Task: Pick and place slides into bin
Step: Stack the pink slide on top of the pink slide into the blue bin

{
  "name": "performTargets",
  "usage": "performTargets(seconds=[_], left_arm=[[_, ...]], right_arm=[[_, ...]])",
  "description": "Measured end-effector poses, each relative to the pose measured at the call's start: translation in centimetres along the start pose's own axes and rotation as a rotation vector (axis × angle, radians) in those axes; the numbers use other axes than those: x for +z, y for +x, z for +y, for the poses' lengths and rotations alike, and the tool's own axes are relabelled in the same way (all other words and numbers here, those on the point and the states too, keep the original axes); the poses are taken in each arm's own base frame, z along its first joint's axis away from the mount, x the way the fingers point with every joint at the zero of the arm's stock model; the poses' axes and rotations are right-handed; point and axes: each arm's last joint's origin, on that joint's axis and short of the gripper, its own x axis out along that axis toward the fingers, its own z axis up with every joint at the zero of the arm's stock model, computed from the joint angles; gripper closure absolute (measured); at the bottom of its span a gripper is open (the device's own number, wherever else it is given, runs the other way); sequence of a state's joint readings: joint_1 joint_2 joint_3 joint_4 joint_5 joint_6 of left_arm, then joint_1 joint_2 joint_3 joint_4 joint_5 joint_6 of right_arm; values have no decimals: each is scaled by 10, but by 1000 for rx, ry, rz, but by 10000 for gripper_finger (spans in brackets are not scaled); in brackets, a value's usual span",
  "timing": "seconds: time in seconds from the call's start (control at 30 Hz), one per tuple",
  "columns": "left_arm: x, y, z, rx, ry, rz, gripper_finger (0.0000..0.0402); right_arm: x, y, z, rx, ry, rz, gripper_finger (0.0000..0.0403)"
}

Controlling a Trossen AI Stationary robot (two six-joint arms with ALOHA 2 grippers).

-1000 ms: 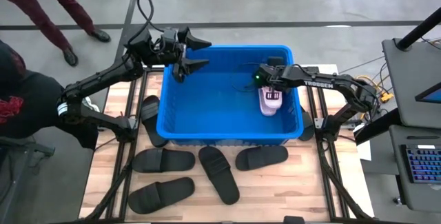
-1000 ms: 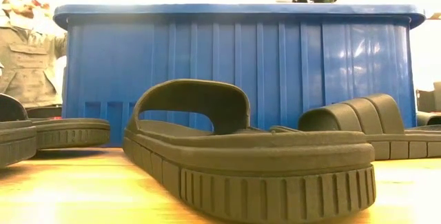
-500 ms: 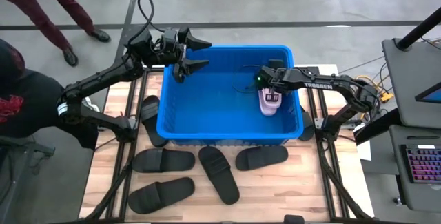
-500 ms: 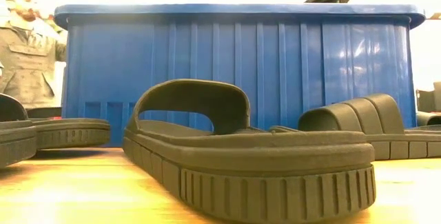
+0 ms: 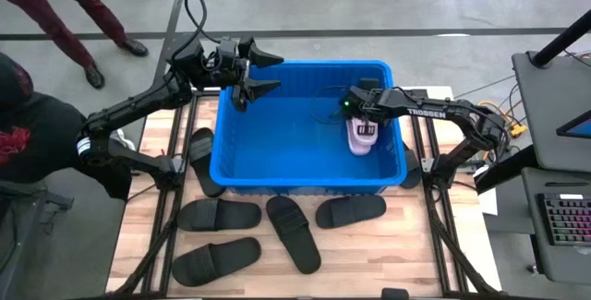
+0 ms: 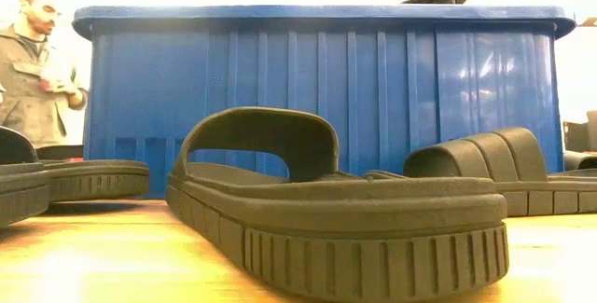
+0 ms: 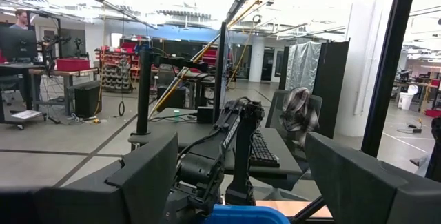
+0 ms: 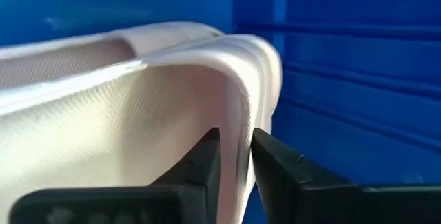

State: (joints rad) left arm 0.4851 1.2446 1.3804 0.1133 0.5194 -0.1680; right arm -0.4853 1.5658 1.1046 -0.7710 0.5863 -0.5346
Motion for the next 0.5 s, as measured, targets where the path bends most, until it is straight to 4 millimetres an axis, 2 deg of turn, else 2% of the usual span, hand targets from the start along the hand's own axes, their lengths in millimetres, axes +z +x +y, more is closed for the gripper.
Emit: performTargets(seconds=[0.27,0.5], left_arm=[[0,0,0,0,0,0,100],[0,0,0,0,0,0,100]], right_arm=[[1,-6,-2,84,48,-18,269],[0,-15,-7,134,21,-6,240]])
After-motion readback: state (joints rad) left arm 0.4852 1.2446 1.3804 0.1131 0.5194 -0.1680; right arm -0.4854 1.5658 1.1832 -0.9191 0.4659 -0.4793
